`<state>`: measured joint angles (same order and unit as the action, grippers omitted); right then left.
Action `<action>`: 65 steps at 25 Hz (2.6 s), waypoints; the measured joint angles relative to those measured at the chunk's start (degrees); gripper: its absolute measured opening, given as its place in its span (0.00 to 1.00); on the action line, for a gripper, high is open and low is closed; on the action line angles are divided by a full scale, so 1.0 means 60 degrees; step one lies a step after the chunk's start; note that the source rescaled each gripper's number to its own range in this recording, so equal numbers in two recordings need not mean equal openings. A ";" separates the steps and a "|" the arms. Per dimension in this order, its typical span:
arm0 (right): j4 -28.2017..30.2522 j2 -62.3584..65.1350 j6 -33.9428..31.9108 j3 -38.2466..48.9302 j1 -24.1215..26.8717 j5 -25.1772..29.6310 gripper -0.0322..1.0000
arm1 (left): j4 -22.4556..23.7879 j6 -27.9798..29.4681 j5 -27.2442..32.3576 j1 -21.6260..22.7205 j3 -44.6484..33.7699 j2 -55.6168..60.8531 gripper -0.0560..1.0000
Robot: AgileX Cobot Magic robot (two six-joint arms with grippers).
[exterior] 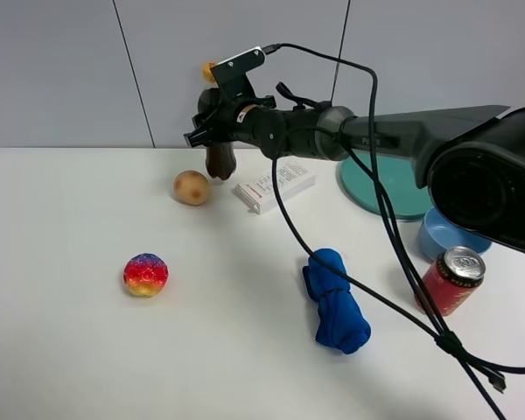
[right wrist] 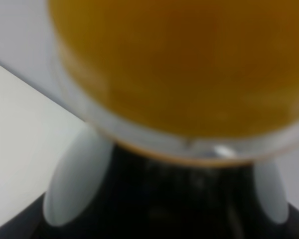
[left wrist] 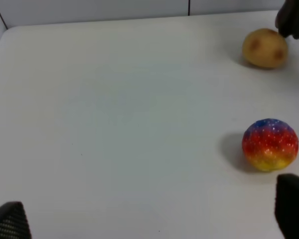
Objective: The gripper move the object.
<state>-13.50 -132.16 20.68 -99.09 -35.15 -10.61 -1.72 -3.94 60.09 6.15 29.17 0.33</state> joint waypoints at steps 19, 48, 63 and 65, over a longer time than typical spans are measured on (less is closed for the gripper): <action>-0.0293 -0.0278 -0.0072 -0.0042 0.0443 -0.0071 0.03 | 0.0000 0.0000 0.0000 0.0000 0.0000 0.0000 1.00; -0.0192 -0.0486 -0.0474 -0.0177 0.0463 -0.1238 0.46 | 0.0000 0.0000 0.0000 0.0000 0.0000 0.0000 1.00; -0.0192 -0.0450 -0.0474 -0.0187 0.0463 -0.1008 0.59 | 0.0000 0.0000 0.0000 0.0000 0.0000 0.0000 1.00; -0.0192 -0.0342 -0.0474 -0.0187 0.0463 -0.0572 0.59 | 0.0000 0.0000 0.0000 0.0000 0.0000 0.0000 1.00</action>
<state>-14.65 -134.21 17.83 -100.21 -32.37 -14.04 -1.72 -3.94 60.09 6.15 29.17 0.33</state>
